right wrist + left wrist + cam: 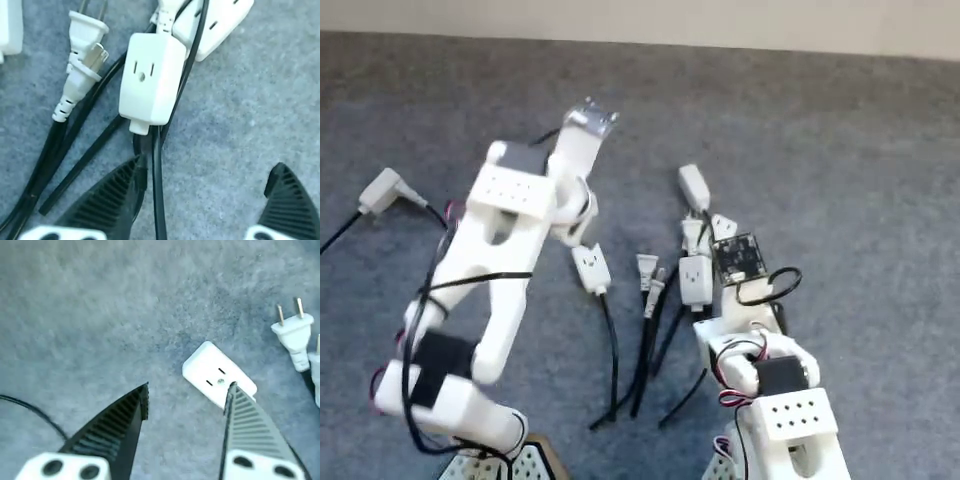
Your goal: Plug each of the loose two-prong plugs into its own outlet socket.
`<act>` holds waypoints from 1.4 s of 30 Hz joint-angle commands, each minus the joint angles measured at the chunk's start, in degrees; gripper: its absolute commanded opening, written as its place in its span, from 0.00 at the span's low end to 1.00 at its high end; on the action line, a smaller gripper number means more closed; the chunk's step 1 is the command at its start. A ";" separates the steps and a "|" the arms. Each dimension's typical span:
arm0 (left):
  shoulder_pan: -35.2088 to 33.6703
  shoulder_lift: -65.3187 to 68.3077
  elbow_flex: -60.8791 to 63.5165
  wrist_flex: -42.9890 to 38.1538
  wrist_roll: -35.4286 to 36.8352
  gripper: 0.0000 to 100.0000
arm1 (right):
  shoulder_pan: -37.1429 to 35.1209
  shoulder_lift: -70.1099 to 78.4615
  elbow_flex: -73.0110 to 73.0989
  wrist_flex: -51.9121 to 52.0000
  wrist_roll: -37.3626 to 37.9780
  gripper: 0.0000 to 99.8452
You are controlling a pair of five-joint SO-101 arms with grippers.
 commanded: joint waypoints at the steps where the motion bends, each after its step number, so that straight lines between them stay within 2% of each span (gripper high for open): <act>1: -0.40 -9.63 22.64 -20.04 5.27 0.25 | 0.84 -0.66 -0.40 -0.84 -0.79 0.35; 4: -0.66 -11.82 27.38 -25.85 5.36 0.25 | 0.57 -0.66 -0.40 -0.84 -0.79 0.35; 11: -0.92 -11.74 27.65 -26.02 5.19 0.25 | 0.57 -0.66 -0.40 -0.84 -0.88 0.35; 14: -5.14 -11.74 28.00 -25.49 3.87 0.25 | 0.57 -0.66 -0.31 -0.84 -0.97 0.35; 21: -16.57 -12.00 28.53 -20.66 -6.15 0.25 | 0.57 -0.66 -0.31 -0.92 -0.97 0.35; 26: -19.03 -12.44 28.09 -17.76 -9.14 0.25 | 0.57 -0.66 -0.31 -0.92 -0.97 0.35; 29: -18.24 -12.44 24.57 -16.35 -7.91 0.25 | 0.57 -0.66 -0.31 -0.92 -0.97 0.35; 34: -11.47 -12.44 18.24 -11.78 -1.58 0.25 | 0.57 -0.66 -0.31 -0.92 -0.97 0.35; 42: -1.80 -11.82 15.60 -13.27 4.84 0.25 | 0.57 -0.66 -0.31 -0.92 -0.97 0.35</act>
